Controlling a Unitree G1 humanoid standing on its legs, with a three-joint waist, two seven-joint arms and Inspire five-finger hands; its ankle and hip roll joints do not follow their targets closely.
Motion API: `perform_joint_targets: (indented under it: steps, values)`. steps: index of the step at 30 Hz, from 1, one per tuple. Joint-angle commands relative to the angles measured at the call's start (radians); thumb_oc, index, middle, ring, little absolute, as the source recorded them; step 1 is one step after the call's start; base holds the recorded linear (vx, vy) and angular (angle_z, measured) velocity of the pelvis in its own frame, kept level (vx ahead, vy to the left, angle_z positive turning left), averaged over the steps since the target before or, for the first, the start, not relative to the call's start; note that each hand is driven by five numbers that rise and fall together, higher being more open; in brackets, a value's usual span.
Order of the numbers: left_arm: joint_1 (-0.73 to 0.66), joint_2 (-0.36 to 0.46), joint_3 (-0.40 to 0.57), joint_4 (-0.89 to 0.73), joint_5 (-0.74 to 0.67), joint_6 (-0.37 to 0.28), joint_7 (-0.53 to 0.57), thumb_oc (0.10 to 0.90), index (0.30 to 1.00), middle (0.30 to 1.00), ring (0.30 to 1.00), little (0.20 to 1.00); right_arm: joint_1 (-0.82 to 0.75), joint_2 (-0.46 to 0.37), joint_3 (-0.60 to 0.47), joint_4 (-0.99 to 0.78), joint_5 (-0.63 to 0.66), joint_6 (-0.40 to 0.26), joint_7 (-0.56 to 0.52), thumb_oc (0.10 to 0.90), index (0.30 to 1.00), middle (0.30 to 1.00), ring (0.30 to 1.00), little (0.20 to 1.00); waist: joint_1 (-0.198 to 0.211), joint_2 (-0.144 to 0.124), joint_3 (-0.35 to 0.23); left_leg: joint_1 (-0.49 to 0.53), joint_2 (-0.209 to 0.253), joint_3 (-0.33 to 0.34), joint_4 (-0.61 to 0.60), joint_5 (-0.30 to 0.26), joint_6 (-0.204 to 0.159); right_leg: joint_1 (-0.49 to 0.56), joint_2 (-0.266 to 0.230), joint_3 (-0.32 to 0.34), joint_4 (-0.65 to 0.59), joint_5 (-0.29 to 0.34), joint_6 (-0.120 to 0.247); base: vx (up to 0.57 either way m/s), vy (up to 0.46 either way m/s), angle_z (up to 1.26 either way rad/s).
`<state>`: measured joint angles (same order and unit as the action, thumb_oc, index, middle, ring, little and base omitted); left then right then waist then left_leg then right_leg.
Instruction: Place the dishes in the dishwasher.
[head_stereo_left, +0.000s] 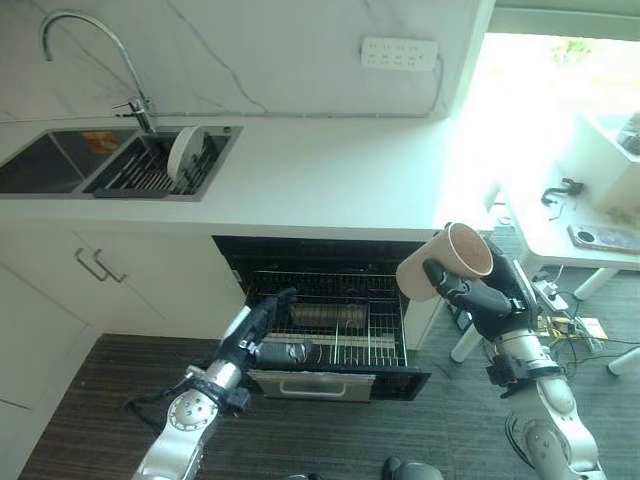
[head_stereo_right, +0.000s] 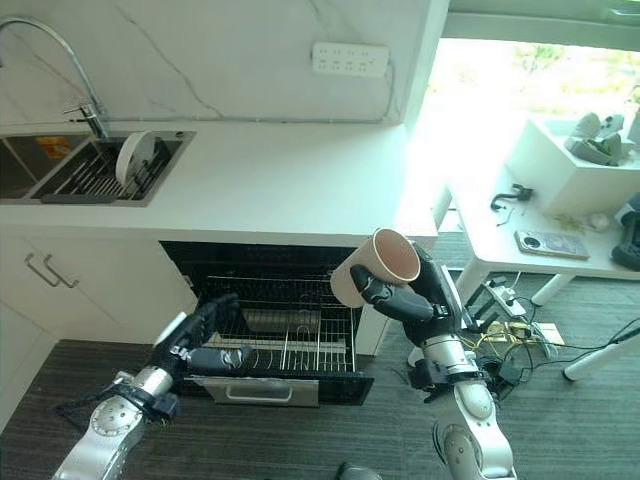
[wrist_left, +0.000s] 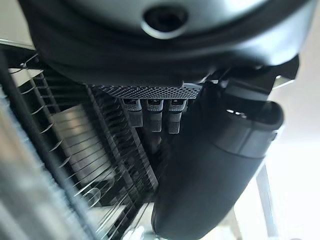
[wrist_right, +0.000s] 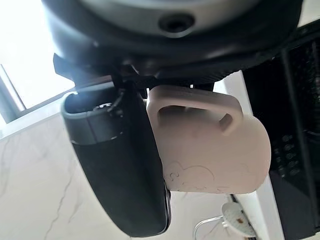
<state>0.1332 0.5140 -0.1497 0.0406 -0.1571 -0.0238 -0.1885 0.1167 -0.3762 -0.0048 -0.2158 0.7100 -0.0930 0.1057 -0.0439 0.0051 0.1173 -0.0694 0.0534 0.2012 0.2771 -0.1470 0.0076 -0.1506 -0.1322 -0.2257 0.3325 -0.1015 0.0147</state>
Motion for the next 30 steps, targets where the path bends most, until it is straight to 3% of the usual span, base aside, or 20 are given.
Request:
perform_joint_targets:
  steps: [1, 5, 10, 16, 17, 22, 25, 28, 29, 30]
  values:
    - [-0.156, 0.084, 0.035, -0.035, 0.029, -0.018, -0.012, 0.800, 0.900, 0.900, 0.900, 0.900, -0.127, -0.034, -0.012, -0.062, 0.020, -0.069, 0.059, 0.400, 0.300, 0.300, 0.300, 0.300, -0.002, 0.014, -0.002, 0.040, 0.056, 0.005, 0.023, -0.113, -0.031, 0.080, -0.019, 0.021, -0.033, -0.087, 0.114, 0.07, 0.040, 0.00]
    - [-0.247, 0.105, -0.012, 0.027, -0.007, -0.008, 0.051, 0.800, 0.900, 0.900, 0.900, 0.900, -0.172, -0.058, 0.026, -0.061, 0.017, -0.064, 0.065, 0.400, 0.300, 0.300, 0.300, 0.300, -0.017, 0.022, 0.042, 0.000, 0.064, 0.001, 0.023, -0.093, -0.037, 0.033, -0.014, 0.041, -0.033, -0.073, 0.113, -0.06, 0.045, -0.06]
    - [-0.466, 0.165, -0.017, 0.061, -0.081, -0.049, 0.166, 0.800, 0.900, 0.900, 0.900, 0.900, -0.377, -0.107, 0.064, -0.019, 0.010, -0.105, 0.040, 0.400, 0.300, 0.300, 0.300, 0.300, -0.033, 0.031, 0.209, -0.165, 0.045, -0.026, 0.023, -0.046, -0.034, -0.127, 0.014, 0.115, -0.033, -0.030, 0.095, -0.32, 0.046, -0.06]
    - [-0.527, 0.170, -0.005, 0.085, -0.054, -0.021, 0.192, 0.800, 0.900, 0.900, 0.900, 0.900, -0.441, -0.098, 0.079, -0.018, -0.016, -0.102, 0.029, 0.400, 0.300, 0.300, 0.300, 0.300, -0.032, 0.037, 0.261, -0.202, 0.043, -0.037, 0.023, -0.031, -0.043, -0.154, 0.013, 0.113, -0.033, -0.029, 0.094, -0.09, 0.005, -0.02]
    - [-0.527, 0.186, -0.013, 0.090, -0.017, 0.037, 0.155, 0.800, 0.900, 0.900, 0.900, 0.900, -0.440, -0.101, 0.077, -0.028, -0.018, -0.090, 0.032, 0.400, 0.300, 0.300, 0.300, 0.300, -0.031, 0.039, 0.263, -0.200, 0.045, -0.038, 0.023, -0.030, -0.044, -0.151, 0.011, 0.106, -0.033, -0.032, 0.096, 0.00, 0.000, 0.00]
    - [-0.503, 0.215, -0.042, 0.080, 0.044, 0.164, 0.048, 0.800, 0.900, 0.900, 0.900, 0.900, -0.409, -0.114, 0.068, -0.054, -0.013, -0.072, 0.035, 0.400, 0.300, 0.300, 0.300, 0.300, -0.031, 0.044, 0.249, -0.189, 0.049, -0.034, 0.023, -0.027, -0.046, -0.139, 0.010, 0.098, -0.033, -0.036, 0.097, 0.02, 0.002, 0.01]
    - [-0.485, 0.215, -0.065, 0.084, 0.045, 0.291, -0.071, 0.800, 0.900, 0.900, 0.900, 0.900, -0.383, -0.114, 0.063, -0.057, -0.013, -0.074, 0.047, 0.400, 0.300, 0.300, 0.300, 0.300, -0.033, 0.048, 0.240, -0.178, 0.052, -0.029, 0.023, -0.028, -0.045, -0.128, 0.010, 0.094, -0.033, -0.041, 0.099, 0.04, 0.008, 0.02]
    - [-0.470, 0.208, -0.134, 0.113, 0.061, 0.483, -0.355, 0.800, 0.900, 0.900, 0.900, 0.900, -0.372, -0.128, 0.066, -0.066, -0.005, -0.065, 0.048, 0.400, 0.300, 0.300, 0.300, 0.300, -0.041, 0.052, 0.235, -0.167, 0.056, -0.025, 0.023, -0.026, -0.047, -0.117, 0.011, 0.095, -0.033, -0.042, 0.099, 0.05, 0.020, 0.01]
    - [-0.453, 0.198, -0.154, 0.122, -0.003, 0.548, -0.445, 0.800, 0.900, 0.900, 0.900, 0.900, -0.365, -0.134, 0.072, -0.069, -0.004, -0.062, 0.047, 0.400, 0.300, 0.300, 0.300, 0.300, -0.046, 0.054, 0.232, -0.158, 0.058, -0.021, 0.023, -0.028, -0.048, -0.109, 0.012, 0.097, -0.033, -0.044, 0.100, 0.13, 0.059, -0.02]
    - [-0.426, 0.171, -0.196, 0.168, 0.037, 0.633, -0.585, 0.800, 0.900, 0.900, 0.900, 0.900, -0.345, -0.143, 0.081, -0.068, -0.005, -0.067, 0.060, 0.400, 0.300, 0.300, 0.300, 0.300, -0.056, 0.060, 0.229, -0.137, 0.063, -0.010, 0.023, -0.040, -0.046, -0.093, 0.014, 0.101, -0.033, -0.053, 0.102, 0.10, 0.047, -0.04]
